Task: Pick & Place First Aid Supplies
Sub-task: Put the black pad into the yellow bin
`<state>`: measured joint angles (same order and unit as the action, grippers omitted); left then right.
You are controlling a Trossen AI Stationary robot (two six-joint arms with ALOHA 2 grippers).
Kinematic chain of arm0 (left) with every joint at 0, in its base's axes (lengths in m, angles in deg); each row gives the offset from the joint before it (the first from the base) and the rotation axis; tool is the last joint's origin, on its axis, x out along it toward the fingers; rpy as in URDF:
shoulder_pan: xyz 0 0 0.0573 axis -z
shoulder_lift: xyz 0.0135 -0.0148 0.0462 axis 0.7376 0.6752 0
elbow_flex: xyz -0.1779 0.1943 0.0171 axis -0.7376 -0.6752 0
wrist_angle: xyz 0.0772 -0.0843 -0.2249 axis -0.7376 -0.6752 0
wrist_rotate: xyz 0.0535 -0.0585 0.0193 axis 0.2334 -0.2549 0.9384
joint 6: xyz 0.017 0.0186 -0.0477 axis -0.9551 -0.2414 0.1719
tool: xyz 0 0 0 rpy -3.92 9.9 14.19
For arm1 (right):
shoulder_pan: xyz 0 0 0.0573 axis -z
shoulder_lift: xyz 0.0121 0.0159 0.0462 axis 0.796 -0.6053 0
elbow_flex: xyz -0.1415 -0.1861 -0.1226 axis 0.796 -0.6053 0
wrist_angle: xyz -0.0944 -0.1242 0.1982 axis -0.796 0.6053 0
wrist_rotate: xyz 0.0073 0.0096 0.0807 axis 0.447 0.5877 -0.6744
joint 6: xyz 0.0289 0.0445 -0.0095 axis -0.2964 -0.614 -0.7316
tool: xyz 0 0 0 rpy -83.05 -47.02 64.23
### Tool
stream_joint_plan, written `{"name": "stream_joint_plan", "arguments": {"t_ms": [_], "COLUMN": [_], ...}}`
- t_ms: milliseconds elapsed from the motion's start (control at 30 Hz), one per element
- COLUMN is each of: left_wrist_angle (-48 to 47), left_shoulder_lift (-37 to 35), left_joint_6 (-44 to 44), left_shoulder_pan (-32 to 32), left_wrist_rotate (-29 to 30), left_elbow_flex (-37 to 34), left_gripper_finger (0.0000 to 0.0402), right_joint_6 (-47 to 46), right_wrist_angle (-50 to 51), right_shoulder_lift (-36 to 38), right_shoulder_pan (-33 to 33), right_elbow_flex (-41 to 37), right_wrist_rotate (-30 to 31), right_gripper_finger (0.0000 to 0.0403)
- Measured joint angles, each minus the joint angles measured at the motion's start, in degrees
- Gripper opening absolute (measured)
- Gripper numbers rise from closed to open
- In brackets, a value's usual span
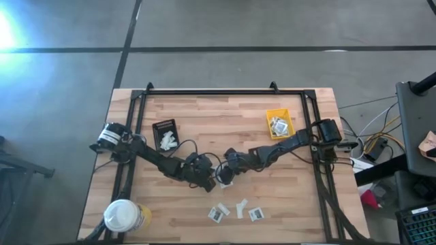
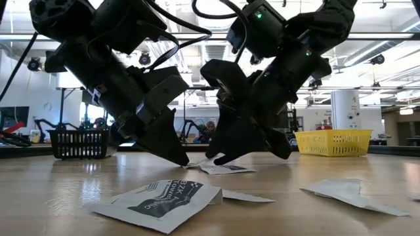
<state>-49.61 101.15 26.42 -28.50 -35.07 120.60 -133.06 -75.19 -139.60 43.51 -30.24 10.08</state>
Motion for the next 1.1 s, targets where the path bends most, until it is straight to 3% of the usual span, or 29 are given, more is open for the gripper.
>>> {"name": "stream_joint_plan", "arguments": {"t_ms": [267, 667, 867, 1100], "left_wrist_angle": [0.3, 0.8, -1.1, -3.4], "left_shoulder_lift": [0.0, -0.1, -1.8, -5.4], "left_joint_6": [-0.2, -1.7, -2.2, -4.5], "left_shoulder_pan": [0.0, 0.0, -0.1, -0.2], "left_wrist_rotate": [0.1, -0.3, -0.7, -0.4], "left_elbow_flex": [0.0, 0.0, -0.2, -0.1], "left_gripper_finger": [0.0, 0.0, 0.0004, 0.0041], "right_joint_6": [2.3, 7.2, 10.8, 13.5], "right_wrist_angle": [0.9, 2.2, 10.9, 18.8], "right_shoulder_lift": [-0.3, 1.2, 5.6, 9.8], "right_shoulder_pan": [0.1, 0.1, 0.2, 0.3], "right_elbow_flex": [0.0, 0.0, 0.0, 0.0], "right_wrist_rotate": [0.3, -1.1, -1.0, 3.2], "right_gripper_finger": [0.0014, 0.0009, 0.0009, 0.0008]}}
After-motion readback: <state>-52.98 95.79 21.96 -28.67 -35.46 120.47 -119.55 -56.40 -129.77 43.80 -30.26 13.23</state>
